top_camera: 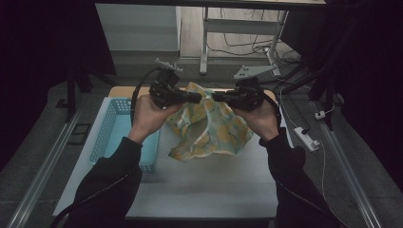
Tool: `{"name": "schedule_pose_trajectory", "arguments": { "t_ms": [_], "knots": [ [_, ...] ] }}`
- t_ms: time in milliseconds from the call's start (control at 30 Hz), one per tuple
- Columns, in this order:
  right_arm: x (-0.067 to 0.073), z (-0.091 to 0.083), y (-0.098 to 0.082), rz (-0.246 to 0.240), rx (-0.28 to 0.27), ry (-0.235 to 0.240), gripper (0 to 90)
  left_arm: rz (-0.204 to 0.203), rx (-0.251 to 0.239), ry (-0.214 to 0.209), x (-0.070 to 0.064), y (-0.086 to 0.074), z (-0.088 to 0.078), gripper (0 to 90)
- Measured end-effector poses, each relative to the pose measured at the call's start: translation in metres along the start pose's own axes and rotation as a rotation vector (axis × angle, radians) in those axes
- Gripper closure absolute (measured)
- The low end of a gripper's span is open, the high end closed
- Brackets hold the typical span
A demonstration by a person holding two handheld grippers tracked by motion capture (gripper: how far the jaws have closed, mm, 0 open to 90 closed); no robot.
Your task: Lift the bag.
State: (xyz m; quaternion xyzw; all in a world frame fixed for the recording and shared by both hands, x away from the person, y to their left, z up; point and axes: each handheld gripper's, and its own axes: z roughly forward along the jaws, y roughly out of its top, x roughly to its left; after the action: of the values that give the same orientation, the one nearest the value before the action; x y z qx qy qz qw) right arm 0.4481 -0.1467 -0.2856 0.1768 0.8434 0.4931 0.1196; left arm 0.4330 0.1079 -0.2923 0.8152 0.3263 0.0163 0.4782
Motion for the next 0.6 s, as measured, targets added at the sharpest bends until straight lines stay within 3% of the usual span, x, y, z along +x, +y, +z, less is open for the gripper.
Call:
{"name": "schedule_pose_trajectory", "arguments": {
  "t_ms": [267,600],
  "knots": [
    [-0.003,-0.01,0.022,-0.018,-0.014,-0.031,90.0,0.008,-0.046,0.032,-0.002,0.022,-0.012,89.9],
    [-0.005,-0.017,0.04,-0.035,-0.031,-0.054,90.0,0.018,-0.113,0.061,-0.005,0.038,-0.027,89.9]
  ]
}}
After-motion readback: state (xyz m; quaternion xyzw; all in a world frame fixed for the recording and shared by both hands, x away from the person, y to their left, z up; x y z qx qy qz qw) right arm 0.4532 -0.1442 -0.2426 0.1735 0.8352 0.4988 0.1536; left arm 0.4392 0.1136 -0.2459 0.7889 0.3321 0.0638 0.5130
